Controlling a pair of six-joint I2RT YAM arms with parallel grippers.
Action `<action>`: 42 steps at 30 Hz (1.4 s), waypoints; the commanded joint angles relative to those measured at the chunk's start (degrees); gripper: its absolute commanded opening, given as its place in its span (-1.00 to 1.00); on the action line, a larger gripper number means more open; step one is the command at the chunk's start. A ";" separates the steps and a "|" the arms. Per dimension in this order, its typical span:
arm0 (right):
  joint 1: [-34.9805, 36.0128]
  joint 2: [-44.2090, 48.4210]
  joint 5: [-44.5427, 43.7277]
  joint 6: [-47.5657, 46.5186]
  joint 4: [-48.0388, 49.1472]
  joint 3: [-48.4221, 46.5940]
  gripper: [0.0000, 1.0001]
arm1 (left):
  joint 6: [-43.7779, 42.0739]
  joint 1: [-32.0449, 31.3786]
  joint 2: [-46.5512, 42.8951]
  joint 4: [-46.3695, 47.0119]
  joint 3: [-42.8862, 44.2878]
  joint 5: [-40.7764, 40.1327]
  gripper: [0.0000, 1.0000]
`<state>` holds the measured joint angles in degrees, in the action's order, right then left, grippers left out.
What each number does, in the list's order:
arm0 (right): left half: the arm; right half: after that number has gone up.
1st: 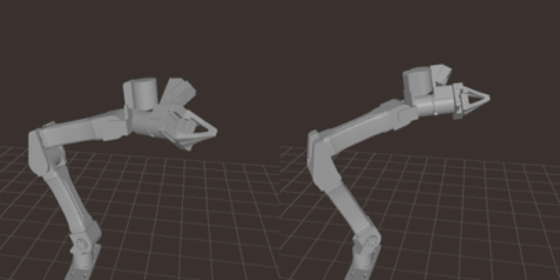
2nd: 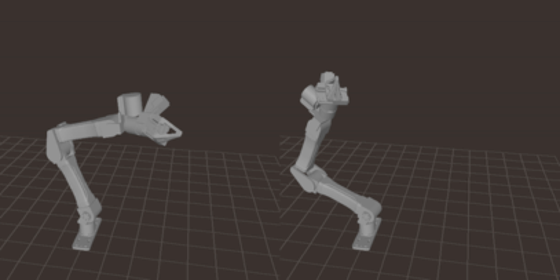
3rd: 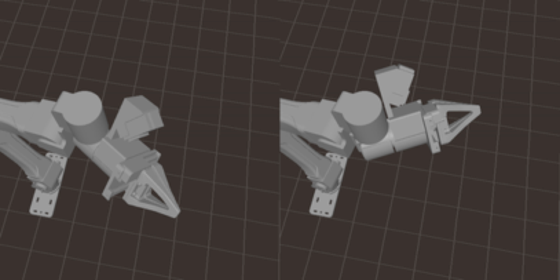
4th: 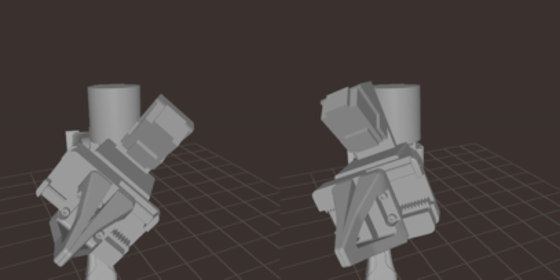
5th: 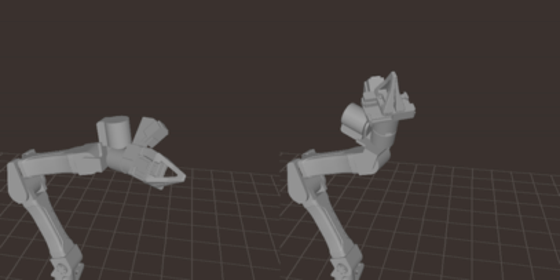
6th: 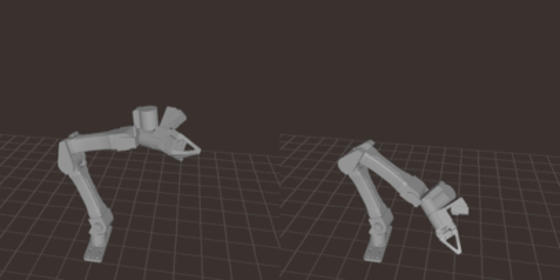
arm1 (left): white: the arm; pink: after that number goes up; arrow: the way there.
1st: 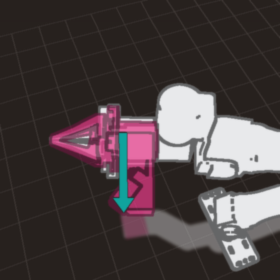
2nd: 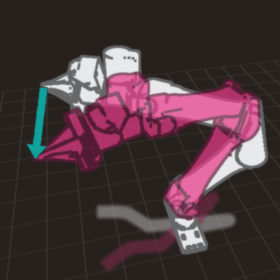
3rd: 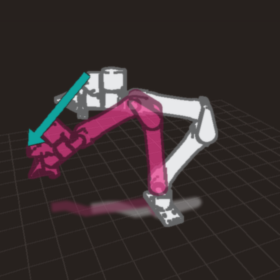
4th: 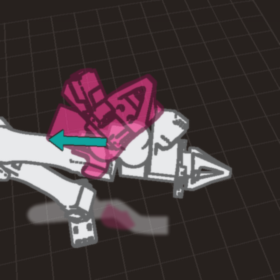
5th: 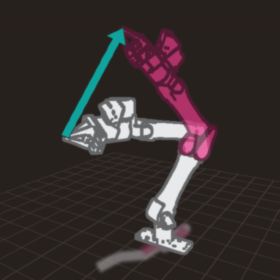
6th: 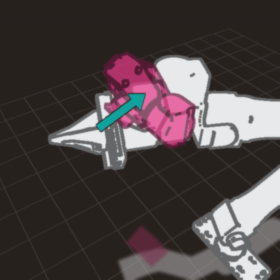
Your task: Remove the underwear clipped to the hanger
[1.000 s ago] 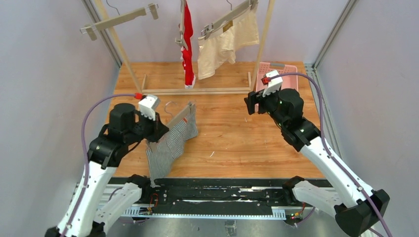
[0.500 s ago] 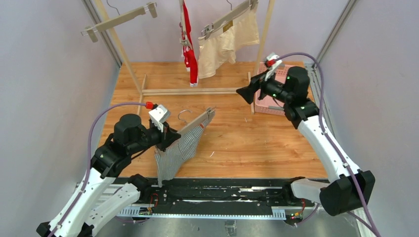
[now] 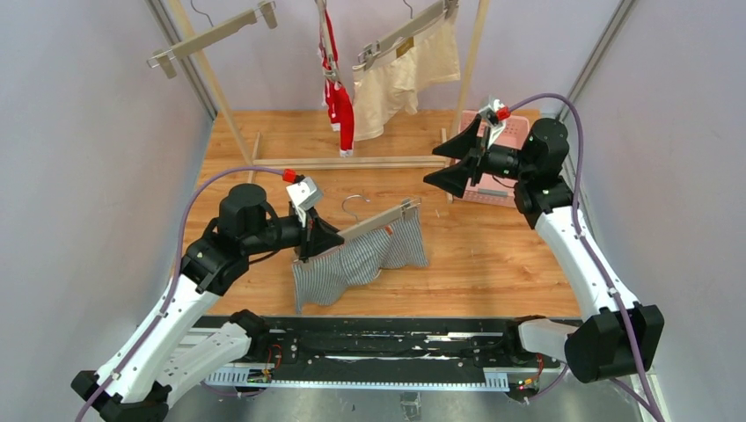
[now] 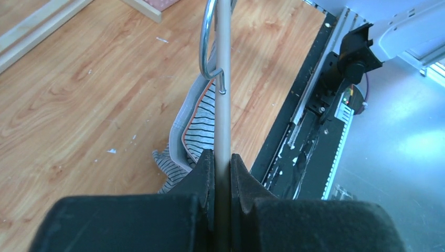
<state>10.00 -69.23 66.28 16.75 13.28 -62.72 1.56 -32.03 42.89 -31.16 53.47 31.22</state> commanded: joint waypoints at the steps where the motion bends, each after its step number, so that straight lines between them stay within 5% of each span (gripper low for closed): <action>1: 3.53 2.12 1.46 -4.33 -4.12 0.12 0.83 | -0.86 -0.58 0.11 3.38 3.98 4.07 -1.00; 31: 11.13 0.08 2.98 -3.91 -2.98 3.08 0.66 | 0.46 -0.59 1.86 6.19 5.58 1.82 -1.00; 37: 11.09 -0.16 2.89 -5.86 -5.28 3.07 0.08 | 1.15 -0.58 1.80 6.99 6.20 2.06 -1.00; 42: 11.09 -0.48 3.06 -6.03 -5.80 2.64 -0.77 | 1.75 -0.58 1.86 7.58 6.16 1.94 -1.00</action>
<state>20.23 -69.28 68.60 11.73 8.27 -60.12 2.15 -32.10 45.17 -28.58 57.49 32.88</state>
